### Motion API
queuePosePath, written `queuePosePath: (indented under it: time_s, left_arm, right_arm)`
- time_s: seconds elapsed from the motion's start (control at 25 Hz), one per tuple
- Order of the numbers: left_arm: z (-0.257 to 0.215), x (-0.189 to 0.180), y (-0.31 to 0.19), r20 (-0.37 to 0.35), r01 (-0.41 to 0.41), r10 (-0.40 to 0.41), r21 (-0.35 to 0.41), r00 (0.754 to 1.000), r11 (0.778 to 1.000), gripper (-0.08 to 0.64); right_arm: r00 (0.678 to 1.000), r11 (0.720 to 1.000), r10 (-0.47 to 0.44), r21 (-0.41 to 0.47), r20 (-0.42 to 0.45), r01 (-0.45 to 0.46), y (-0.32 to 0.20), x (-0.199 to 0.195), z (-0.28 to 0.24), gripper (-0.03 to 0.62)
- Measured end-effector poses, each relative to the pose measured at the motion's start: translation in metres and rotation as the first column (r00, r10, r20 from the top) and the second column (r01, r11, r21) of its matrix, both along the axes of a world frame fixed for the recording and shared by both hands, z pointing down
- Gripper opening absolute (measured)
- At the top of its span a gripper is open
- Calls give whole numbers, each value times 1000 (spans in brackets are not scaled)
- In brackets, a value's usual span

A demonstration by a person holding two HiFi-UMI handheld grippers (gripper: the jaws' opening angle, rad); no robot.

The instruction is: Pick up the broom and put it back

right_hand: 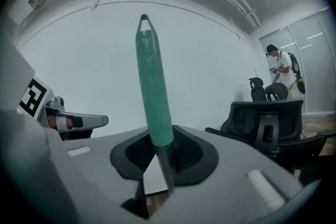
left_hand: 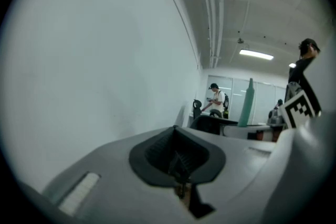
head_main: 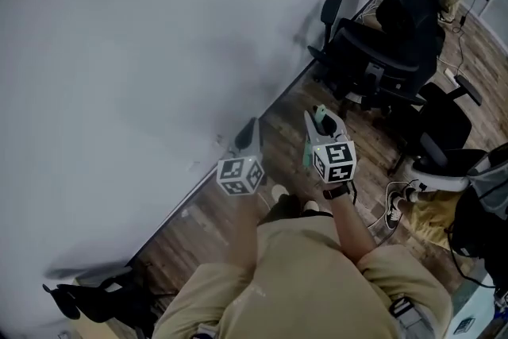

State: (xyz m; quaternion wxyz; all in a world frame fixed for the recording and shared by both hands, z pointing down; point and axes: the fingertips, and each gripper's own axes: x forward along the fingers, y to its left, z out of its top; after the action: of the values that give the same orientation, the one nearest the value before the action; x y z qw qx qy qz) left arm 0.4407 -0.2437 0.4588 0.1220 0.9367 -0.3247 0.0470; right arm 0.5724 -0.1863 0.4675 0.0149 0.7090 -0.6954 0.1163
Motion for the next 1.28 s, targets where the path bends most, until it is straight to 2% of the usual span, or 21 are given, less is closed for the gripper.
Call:
queuePosePath:
  time_s: [0.16, 0.4, 0.6, 0.72, 0.84, 1.08, 1.28]
  left_arm:
    - [8, -21, -33, 1, 57, -57, -1, 998, 998, 3]
    - [19, -50, -82, 14, 109, -109, 19, 994, 994, 3]
    - [55, -96, -118, 16, 174, -173, -38, 985, 984, 3]
    - [74, -123, -134, 0, 198, -199, -74, 980, 977, 3]
    - [98, -151, -150, -11, 253, -256, -119, 967, 960, 3]
    - [153, -187, -151, 61, 325, -319, -201, 946, 924, 3]
    - [192, -202, -166, 105, 394, -380, -258, 919, 882, 3]
  right_arm:
    - [999, 998, -44, -36, 26, 44, -37, -14, 15, 77]
    - [988, 983, -152, -103, 18, 153, -98, -62, 39, 66]
    - [969, 929, -244, -276, 40, 245, -126, -128, 109, 67]
    - [962, 905, -271, -332, 30, 265, -141, -155, 139, 63]
    - [951, 885, -307, -357, 31, 298, -163, -174, 158, 63]
    - [933, 825, -357, -450, 55, 342, -183, -202, 217, 64]
    - [922, 810, -375, -448, 101, 378, -223, -205, 265, 71]
